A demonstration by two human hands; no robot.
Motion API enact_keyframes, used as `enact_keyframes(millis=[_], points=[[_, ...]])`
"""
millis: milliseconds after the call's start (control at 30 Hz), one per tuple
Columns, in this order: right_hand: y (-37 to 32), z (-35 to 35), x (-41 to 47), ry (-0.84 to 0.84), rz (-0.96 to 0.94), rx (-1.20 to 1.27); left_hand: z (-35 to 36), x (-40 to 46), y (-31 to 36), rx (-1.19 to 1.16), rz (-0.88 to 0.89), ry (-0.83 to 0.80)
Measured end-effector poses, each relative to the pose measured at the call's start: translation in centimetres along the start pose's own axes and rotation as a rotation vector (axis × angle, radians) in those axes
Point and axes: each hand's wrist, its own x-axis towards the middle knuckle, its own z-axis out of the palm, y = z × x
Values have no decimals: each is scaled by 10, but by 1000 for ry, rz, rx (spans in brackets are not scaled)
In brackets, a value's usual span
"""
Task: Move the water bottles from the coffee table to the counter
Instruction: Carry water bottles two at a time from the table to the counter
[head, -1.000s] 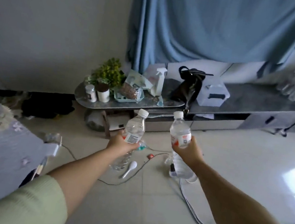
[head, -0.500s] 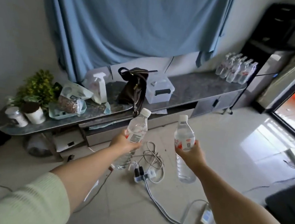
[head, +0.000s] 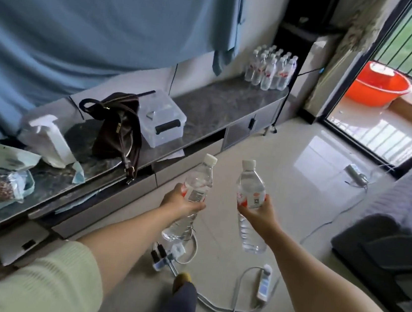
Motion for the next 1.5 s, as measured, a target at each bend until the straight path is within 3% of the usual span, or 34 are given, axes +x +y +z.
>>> enact_keyframes(millis=[200,500,833,1233,1500], points=[[-30,-21,74,160,34,-87,-5,92,58,10,99,-68],[-56,-46,158,261,88,-40,-1,196,130,51,146,-157],[-65,-95,298,215,74,-29,56,311,214,30,156,-170],[-69,-224,502,192,109,-62,160,456,347,-25,36,-90],[-81,-247,595,147,120,-71,182,532,407,-45,30,-90]])
